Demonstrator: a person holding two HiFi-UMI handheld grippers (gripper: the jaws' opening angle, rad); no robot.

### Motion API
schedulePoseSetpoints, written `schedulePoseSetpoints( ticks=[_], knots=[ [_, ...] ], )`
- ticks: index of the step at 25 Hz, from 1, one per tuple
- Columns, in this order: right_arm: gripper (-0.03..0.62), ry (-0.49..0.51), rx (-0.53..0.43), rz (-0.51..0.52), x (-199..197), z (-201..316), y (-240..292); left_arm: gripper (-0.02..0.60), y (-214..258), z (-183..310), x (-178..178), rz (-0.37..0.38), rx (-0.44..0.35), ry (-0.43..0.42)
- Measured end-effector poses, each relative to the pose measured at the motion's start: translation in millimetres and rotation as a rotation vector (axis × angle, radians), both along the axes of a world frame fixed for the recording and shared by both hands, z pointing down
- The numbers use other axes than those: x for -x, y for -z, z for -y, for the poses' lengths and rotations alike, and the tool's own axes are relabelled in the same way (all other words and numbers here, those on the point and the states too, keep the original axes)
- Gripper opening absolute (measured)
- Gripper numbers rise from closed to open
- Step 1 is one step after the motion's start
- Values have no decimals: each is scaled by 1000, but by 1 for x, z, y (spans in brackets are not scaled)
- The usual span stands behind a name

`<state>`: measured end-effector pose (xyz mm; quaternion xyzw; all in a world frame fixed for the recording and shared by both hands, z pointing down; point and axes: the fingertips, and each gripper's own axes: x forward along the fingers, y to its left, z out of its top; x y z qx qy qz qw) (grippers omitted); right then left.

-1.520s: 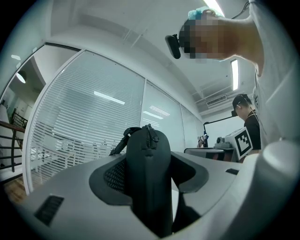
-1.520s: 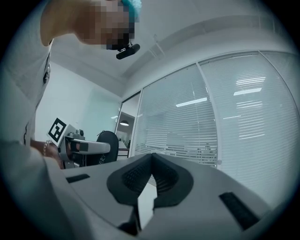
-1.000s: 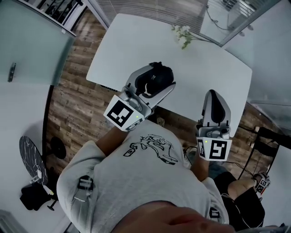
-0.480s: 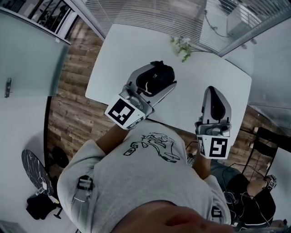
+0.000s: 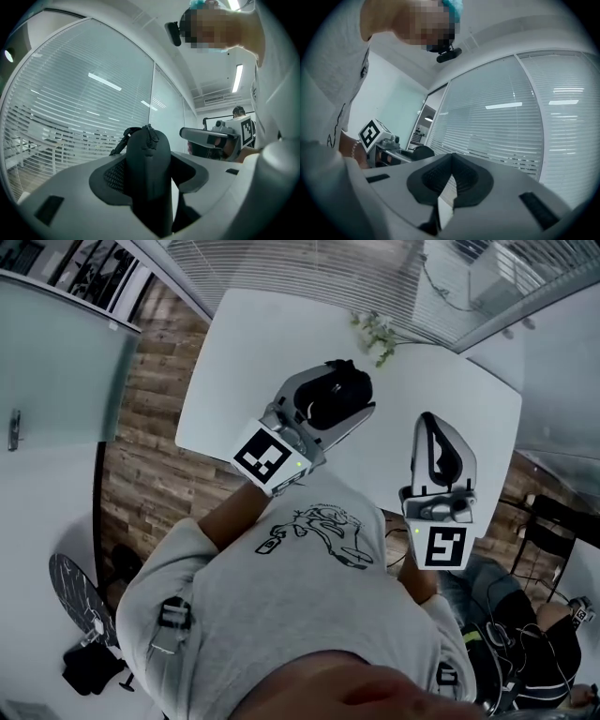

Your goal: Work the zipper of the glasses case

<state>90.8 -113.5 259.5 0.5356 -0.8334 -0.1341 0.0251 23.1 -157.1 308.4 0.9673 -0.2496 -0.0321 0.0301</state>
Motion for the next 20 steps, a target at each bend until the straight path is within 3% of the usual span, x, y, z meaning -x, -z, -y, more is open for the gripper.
schedulePoseSetpoints(
  ticks=[7,16,20],
  knots=[
    [8,162,-28,-116,34,-5,1,250,-18,-2,-29,77,11,-34],
    [160,277,2,-362,63,-10,-31,250,-45,-20,-53,195,40,-94],
    [181,300,8,-468,70,0,-45,250,-47,-17,-57,227,38,-108]
  ],
)
